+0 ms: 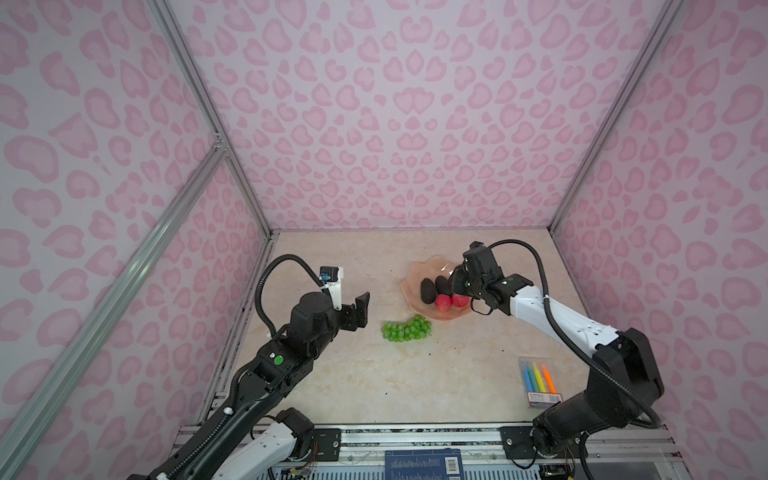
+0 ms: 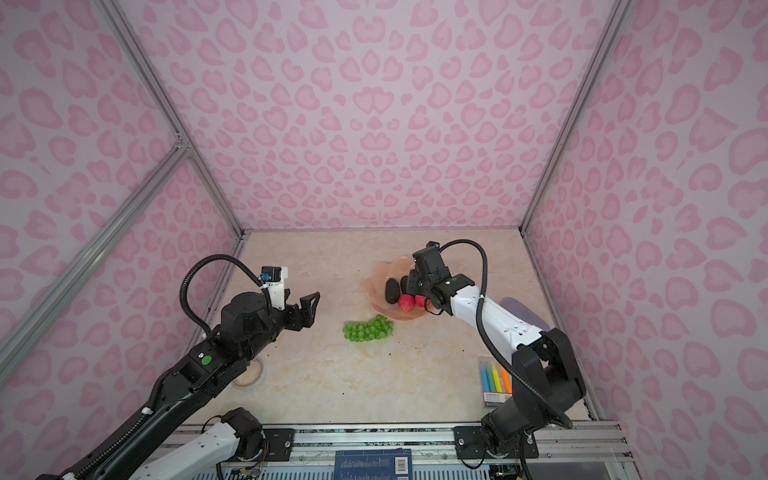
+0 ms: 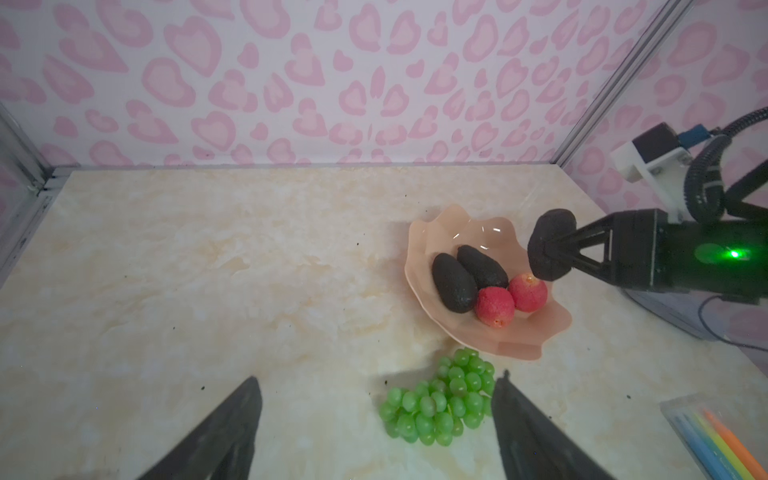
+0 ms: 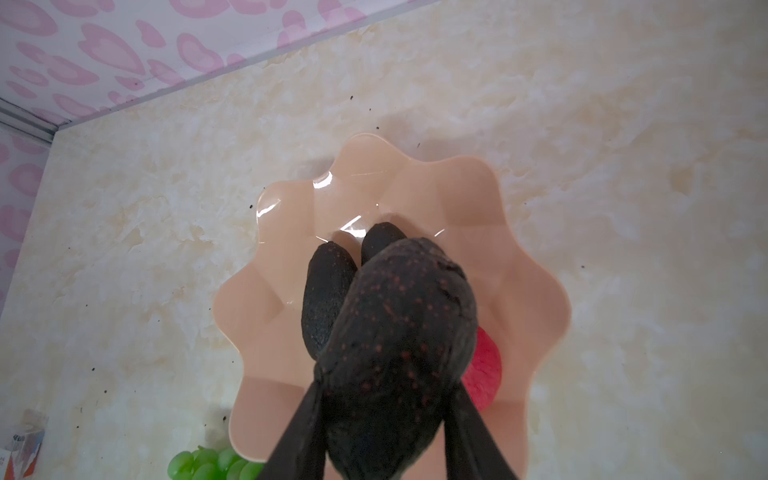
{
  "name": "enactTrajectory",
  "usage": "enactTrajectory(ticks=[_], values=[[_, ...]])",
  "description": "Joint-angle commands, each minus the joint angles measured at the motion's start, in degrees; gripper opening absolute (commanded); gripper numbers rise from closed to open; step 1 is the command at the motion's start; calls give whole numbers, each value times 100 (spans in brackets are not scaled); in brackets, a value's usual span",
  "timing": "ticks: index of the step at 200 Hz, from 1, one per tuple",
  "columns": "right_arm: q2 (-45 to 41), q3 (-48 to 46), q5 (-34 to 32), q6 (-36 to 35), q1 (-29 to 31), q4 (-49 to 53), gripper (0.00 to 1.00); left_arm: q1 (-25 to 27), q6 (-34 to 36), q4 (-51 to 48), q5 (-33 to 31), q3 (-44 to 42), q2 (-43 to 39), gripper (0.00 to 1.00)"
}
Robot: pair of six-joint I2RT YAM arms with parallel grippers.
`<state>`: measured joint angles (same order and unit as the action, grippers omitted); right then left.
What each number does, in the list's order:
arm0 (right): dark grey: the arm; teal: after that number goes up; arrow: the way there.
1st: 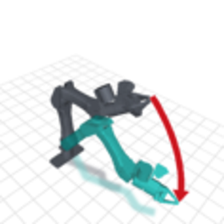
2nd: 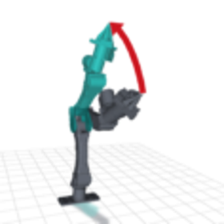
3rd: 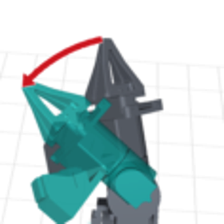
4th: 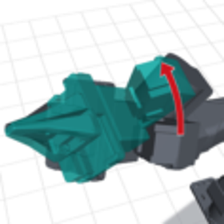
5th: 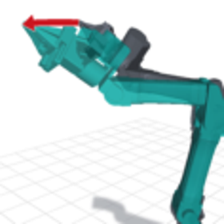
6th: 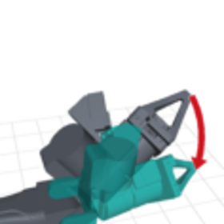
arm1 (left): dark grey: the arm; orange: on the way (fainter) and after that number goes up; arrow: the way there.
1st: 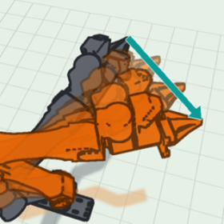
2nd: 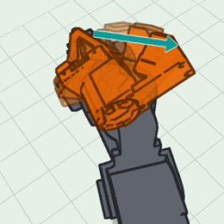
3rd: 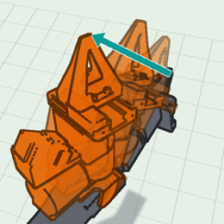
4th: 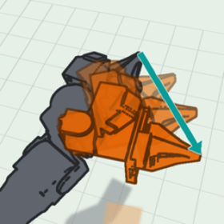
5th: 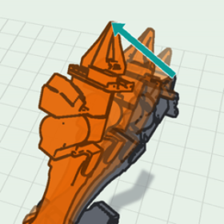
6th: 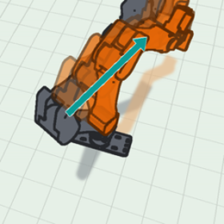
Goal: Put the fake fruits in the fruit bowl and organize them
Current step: 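Place the last avocado in the bowl with the right gripper while the left arm retracts, then reach the right gripper to the green grape bunch and grasp it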
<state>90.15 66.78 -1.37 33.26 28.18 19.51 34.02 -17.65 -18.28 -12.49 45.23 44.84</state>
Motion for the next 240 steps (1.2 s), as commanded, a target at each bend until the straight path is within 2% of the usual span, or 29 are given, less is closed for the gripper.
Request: enactTrajectory(ticks=[1, 28, 49, 83, 118, 170, 188, 212, 240], values=[[512, 271, 711, -113, -25, -286, 21, -9, -230, -221, -113, -357, -379, 88], [1134, 556, 905, -70, -58, -404, 22, -9, -351, -417, -121, -635, -766, 89], [1508, 710, 1066, 35, -129, -412, 27, -9, -376, -567, -229, -718, -926, 90], [1725, 772, 1076, 137, -144, -361, 46, -18, -328, -795, -333, -726, -1051, 90], [1471, 718, 949, 144, -145, -305, 56, -17, -279, -817, -370, -779, -1152, 90], [404, 162, 746, 30, -62, -184, 62, -18, -209, -822, -388, -699, -1168, 90], [-123, -122, 733, -346, 103, -168, 65, -18, -181, -769, -386, -726, -1195, 91], [-605, -342, 691, -1328, 589, -125, 77, -18, -119, -712, -357, -736, -1206, 91], [-795, -556, 1363, -2193, 985, -332, 81, -18, -89, -738, -265, -691, -1188, 91]])
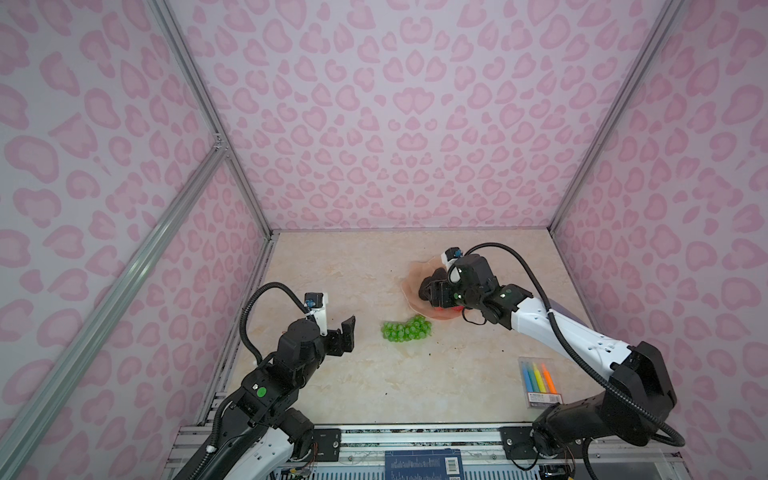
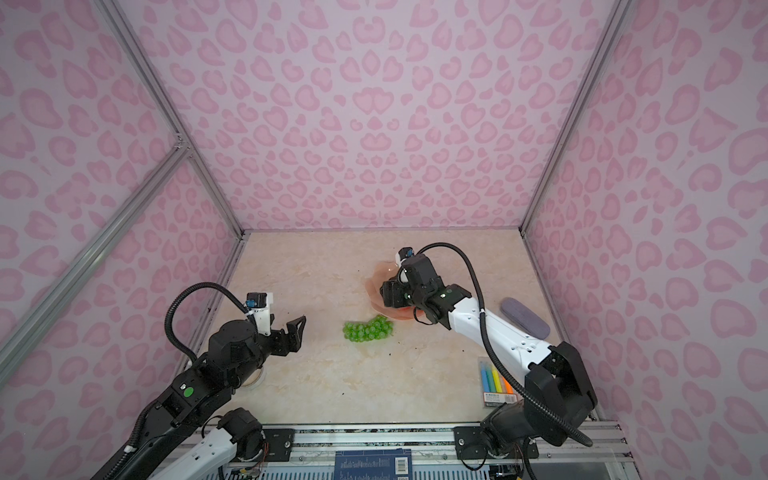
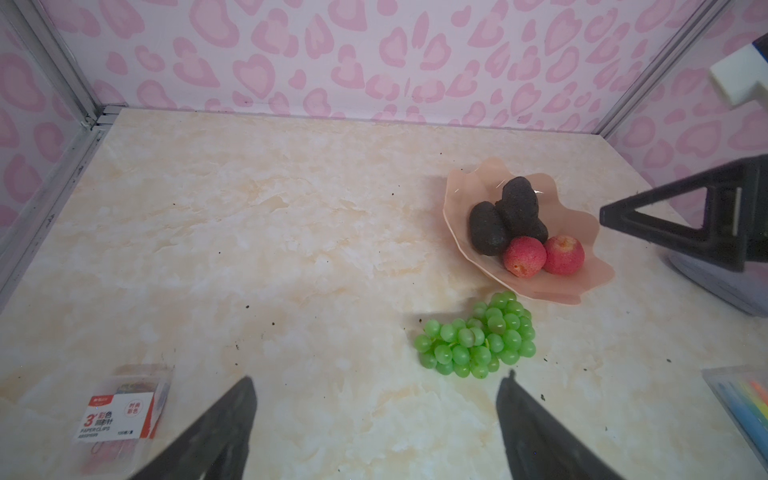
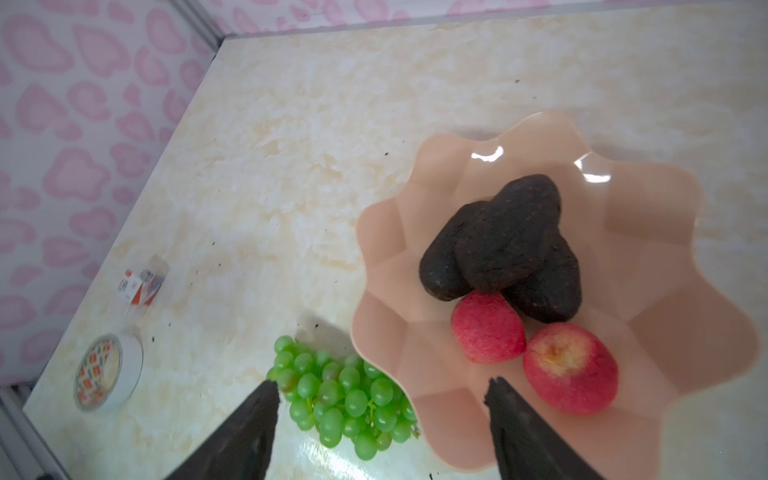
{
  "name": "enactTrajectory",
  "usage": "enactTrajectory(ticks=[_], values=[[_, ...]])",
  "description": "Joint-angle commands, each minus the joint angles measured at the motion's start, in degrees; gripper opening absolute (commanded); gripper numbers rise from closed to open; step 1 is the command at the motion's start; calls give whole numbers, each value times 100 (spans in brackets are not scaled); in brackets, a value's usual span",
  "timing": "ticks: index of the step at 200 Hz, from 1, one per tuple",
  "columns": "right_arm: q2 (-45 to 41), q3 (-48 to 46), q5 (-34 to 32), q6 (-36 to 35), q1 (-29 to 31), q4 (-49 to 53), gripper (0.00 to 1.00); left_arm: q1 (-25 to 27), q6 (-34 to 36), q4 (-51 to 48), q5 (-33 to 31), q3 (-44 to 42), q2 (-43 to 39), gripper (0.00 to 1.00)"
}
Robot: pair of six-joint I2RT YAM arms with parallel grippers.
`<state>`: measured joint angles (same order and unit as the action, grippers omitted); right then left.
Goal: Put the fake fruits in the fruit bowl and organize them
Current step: 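Reach the right gripper to the green grape bunch and grasp it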
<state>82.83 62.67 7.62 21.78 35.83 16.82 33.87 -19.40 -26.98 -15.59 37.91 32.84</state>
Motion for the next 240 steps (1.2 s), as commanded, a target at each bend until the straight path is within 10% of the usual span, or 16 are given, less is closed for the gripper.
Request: enactTrajectory(ticks=[1, 240], values=[[-64, -152, 502, -1089, 225, -73, 81, -3, 85, 132, 51, 41, 12, 91], [2661, 1251, 235, -3997, 1221, 725, 84, -3, 52, 132, 216, -47, -190, 91]])
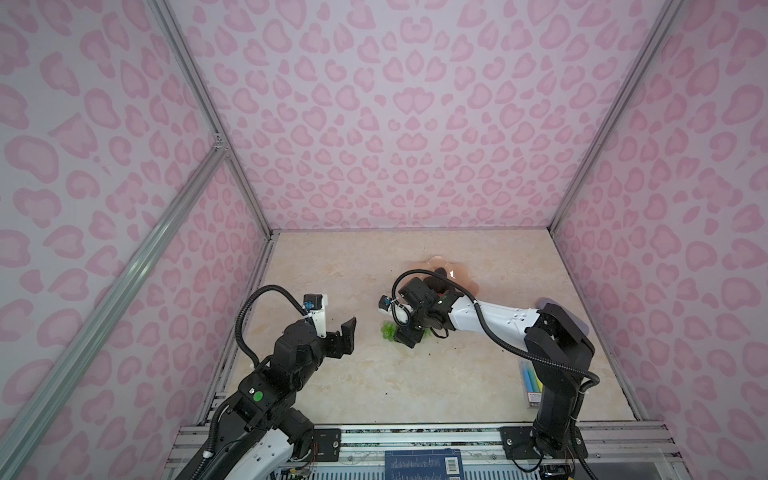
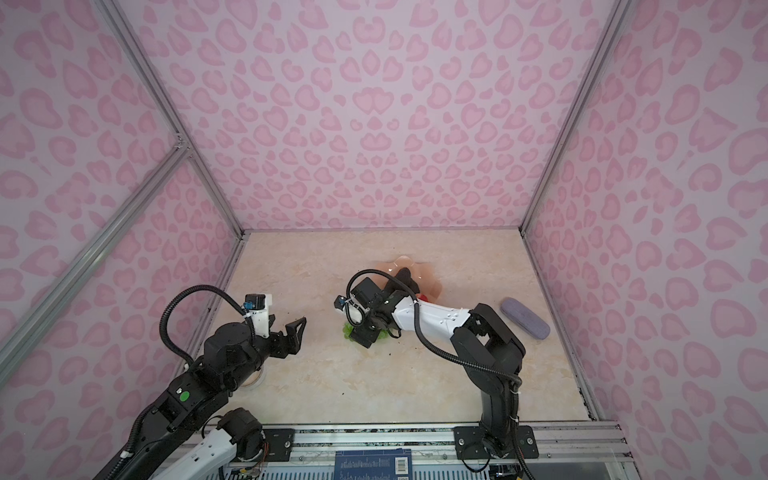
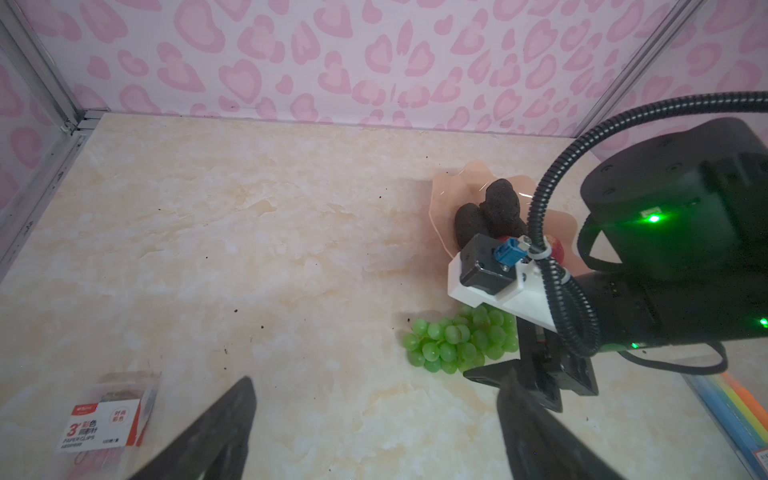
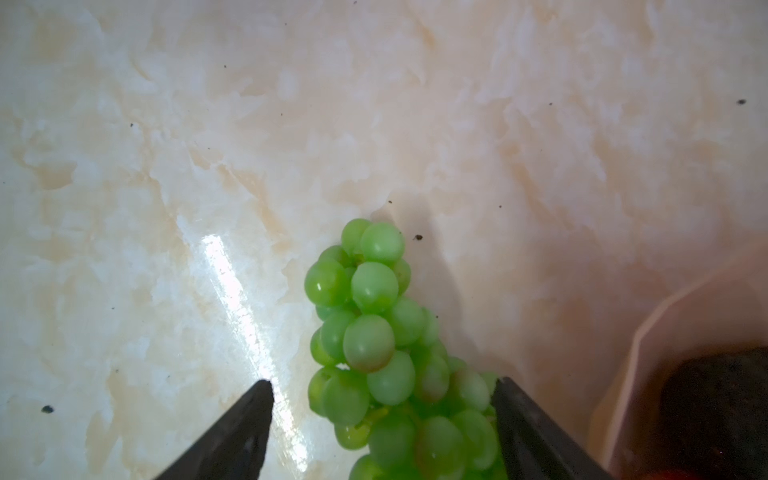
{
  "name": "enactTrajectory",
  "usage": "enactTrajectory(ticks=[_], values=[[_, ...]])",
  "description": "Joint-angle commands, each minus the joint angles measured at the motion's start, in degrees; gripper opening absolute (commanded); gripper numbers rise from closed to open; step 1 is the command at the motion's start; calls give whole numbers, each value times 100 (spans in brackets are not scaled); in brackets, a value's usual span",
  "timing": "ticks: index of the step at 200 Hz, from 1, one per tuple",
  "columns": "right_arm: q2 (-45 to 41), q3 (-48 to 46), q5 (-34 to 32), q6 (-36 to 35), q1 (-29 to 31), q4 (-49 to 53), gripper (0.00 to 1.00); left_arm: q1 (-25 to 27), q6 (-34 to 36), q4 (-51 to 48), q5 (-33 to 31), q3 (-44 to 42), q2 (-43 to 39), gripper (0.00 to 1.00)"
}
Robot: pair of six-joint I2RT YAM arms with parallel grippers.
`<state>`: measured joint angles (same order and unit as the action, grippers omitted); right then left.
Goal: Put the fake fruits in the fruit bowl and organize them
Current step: 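Reach the right gripper to the green grape bunch and grasp it, then lift the grapes over the bowl with the right gripper and release them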
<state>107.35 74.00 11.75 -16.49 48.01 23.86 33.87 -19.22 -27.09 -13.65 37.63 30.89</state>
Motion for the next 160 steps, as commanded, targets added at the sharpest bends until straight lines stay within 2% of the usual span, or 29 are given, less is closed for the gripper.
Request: enactTrajectory(ticks=[1, 35, 58, 104, 127, 142, 160], values=[[221, 126, -180, -170, 5, 22, 84, -3, 38, 143, 25, -19, 9, 91], [768, 528, -392, -234, 66, 171, 82, -3, 46, 143, 51, -16, 31, 91], [1043, 714, -293, -167, 77, 236, 76, -3, 56, 143, 25, -19, 19, 91], [1113, 713, 144, 213, 196, 159, 42, -3, 94, 168, 37, -19, 41, 91], [1049, 632, 377, 655, 284, -71, 29, -3, 94, 180, 29, -11, 57, 91], [952, 481, 701, 1155, 315, -468, 23, -3, 97, 178, 10, -11, 58, 91], [729, 220, 959, 1867, 387, -1121, 21, -3, 102, 173, -5, -11, 32, 91]])
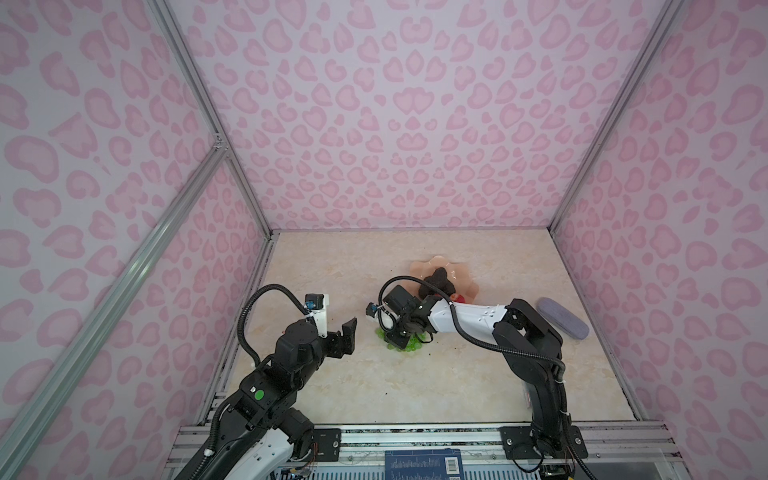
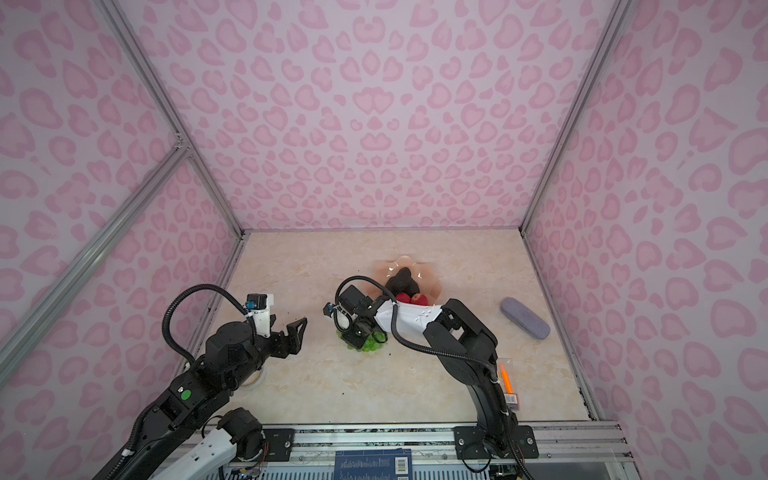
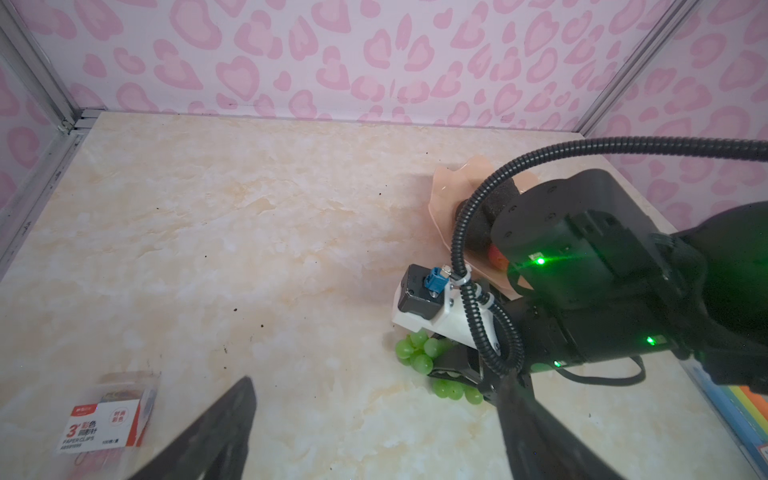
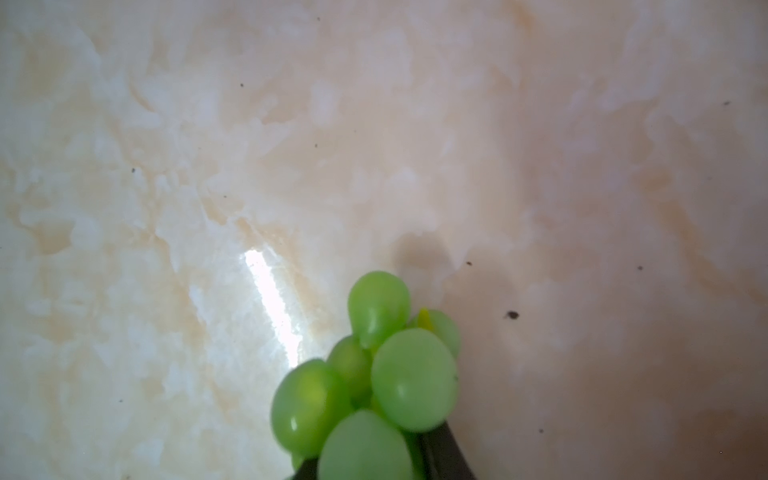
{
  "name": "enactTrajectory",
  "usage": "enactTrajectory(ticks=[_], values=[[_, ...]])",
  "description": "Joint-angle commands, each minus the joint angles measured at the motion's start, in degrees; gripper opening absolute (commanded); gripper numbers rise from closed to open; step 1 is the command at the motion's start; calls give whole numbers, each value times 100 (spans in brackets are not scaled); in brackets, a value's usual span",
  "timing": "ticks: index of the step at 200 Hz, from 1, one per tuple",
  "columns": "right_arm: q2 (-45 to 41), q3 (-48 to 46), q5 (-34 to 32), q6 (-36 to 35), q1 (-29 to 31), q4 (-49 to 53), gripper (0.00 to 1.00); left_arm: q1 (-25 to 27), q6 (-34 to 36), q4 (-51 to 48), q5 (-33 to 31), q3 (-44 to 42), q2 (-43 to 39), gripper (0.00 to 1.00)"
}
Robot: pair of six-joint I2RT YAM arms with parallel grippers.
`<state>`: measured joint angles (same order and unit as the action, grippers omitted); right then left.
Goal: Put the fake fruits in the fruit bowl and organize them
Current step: 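Lift the grapes over the bowl with the right gripper and release them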
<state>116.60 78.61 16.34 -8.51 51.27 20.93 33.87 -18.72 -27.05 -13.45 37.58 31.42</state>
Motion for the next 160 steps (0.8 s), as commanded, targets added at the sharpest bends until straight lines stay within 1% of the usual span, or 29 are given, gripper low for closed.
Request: enactTrajectory(ticks=[1, 30, 56, 75, 97, 137, 160], values=[[-206, -259, 510, 1109, 60, -849, 21, -3, 52, 167, -25, -6, -21, 91], [-716, -815, 573, 2214, 64, -1948, 18, -3, 46, 178, -70, -14, -127, 91], [-1185, -1142, 581, 2874, 30, -2580, 18, -3, 49, 191, -114, -33, -236, 91], [-1482, -1178, 553, 3093, -23, -2632, 18, -3, 43, 200, -105, -43, -282, 91], [-1892, -1269, 621, 3389, -239, -2785, 18, -3, 43, 200, -79, -35, -298, 91], [-2504, -1512, 818, 3695, -822, -3070, 20, -3, 43, 235, -36, -45, -289, 91], [-2835, -1911, 637, 3703, -1151, -3452, 21, -3, 38, 242, -16, -41, -277, 91]])
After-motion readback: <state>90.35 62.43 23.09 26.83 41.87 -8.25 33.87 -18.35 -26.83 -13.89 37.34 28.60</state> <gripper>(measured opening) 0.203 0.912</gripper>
